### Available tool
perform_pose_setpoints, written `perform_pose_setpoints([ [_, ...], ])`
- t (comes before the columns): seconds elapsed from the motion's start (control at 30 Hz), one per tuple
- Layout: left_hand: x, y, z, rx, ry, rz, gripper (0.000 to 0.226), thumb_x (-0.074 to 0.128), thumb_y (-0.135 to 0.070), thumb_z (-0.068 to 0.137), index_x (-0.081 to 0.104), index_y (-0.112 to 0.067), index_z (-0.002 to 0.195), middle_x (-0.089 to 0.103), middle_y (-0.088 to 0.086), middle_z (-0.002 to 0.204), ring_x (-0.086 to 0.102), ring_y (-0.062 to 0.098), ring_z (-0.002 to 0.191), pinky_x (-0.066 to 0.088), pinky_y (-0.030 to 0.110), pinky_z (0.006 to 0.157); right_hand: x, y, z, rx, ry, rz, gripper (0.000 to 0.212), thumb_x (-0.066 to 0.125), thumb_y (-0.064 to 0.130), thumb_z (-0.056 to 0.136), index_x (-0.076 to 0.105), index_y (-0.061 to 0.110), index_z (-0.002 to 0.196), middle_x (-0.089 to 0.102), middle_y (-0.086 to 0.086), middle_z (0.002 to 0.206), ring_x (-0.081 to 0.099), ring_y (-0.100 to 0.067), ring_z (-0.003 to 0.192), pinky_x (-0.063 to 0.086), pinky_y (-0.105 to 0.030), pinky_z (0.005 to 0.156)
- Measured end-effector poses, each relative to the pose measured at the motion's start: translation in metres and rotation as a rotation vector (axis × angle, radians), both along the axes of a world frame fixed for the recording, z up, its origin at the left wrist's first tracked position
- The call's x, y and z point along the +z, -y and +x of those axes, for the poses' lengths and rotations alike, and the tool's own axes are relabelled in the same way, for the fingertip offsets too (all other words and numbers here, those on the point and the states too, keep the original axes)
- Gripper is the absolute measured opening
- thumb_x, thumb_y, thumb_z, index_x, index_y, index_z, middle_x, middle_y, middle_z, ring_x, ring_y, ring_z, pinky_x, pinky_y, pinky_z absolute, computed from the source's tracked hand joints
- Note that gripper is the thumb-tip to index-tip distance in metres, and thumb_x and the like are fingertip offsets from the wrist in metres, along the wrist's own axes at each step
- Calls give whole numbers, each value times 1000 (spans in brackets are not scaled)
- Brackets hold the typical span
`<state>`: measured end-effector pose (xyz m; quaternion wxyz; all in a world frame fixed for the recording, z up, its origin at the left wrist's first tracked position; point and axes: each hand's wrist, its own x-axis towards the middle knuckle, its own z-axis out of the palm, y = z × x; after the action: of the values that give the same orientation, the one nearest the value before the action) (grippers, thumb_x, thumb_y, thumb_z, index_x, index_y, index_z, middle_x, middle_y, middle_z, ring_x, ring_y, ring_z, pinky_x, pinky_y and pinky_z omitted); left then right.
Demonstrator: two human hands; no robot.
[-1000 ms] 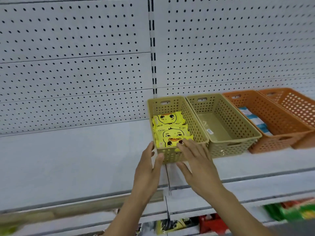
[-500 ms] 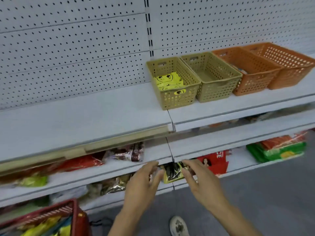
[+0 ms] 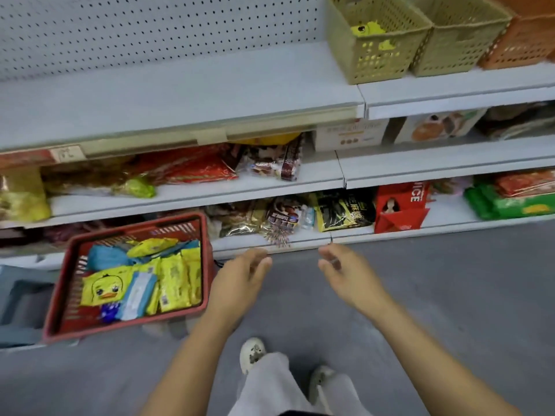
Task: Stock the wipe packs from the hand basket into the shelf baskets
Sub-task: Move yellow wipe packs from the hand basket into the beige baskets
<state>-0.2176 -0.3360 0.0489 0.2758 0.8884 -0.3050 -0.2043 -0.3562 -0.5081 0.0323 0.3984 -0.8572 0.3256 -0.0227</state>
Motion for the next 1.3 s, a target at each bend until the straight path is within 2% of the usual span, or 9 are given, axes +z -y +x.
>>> perform_pose_setpoints([
  [0.23,-25,-129,43,182,-53,-30,22,56,-34,95,67,-25,112,73,-8,96,67,10,90,52,29,78,-13,-110,64,87,8,53,26,56,24,93,62,20,118,66,3,113,63,-12,101,47,-28,88],
  [0.43,-57,-243,127,287,-209,-23,22,56,-29,96,67,-21,114,70,-9,101,65,5,95,50,23,82,-39,-217,160,101,-4,160,25,58,23,91,64,22,116,67,6,110,63,-10,100,50,-33,90],
  [0.63,-111,-318,223,328,-303,75,24,56,-26,95,68,-17,114,73,-3,98,67,13,90,53,30,80,-87,-282,240,11,-128,300,25,60,17,91,66,16,114,69,0,108,64,-16,100,49,-31,92],
  [0.73,-137,-325,261,385,-400,60,24,54,-19,97,67,-8,114,69,0,96,65,17,87,51,29,80,-114,-290,269,-44,-228,334,29,61,18,91,64,14,119,66,-4,117,61,-18,110,46,-30,96],
  [0.87,-180,-309,296,417,-478,70,27,53,-13,98,63,-2,120,68,12,112,63,26,106,45,25,87,-148,-291,301,-121,-343,298,46,60,20,91,48,11,135,55,-12,134,53,-28,122,43,-38,101],
  [0.97,-206,-285,307,421,-509,75,28,53,-15,98,64,-4,121,66,11,121,59,20,104,43,24,85,-168,-286,316,-196,-385,290,50,58,15,92,41,7,139,53,-15,133,55,-31,117,44,-31,91],
  [1.07,-220,-266,314,445,-455,79,30,58,-28,96,68,-7,114,70,8,113,63,26,104,48,30,86,-186,-282,323,-242,-409,320,44,57,15,92,45,7,133,59,-13,122,59,-26,98,46,-29,77],
  [1.13,-226,-258,317,455,-439,86,43,63,-42,91,67,-6,113,70,8,108,63,27,101,48,32,84,-195,-279,325,-254,-415,318,42,61,20,89,51,7,127,63,-11,114,62,-26,93,50,-32,79],
  [1.3,-225,-241,322,457,-552,124,35,66,-46,87,62,-11,93,63,4,89,58,23,82,44,31,73,-202,-278,321,-314,-414,451,68,76,37,77,50,10,134,58,-7,132,57,-27,115,49,-41,97],
])
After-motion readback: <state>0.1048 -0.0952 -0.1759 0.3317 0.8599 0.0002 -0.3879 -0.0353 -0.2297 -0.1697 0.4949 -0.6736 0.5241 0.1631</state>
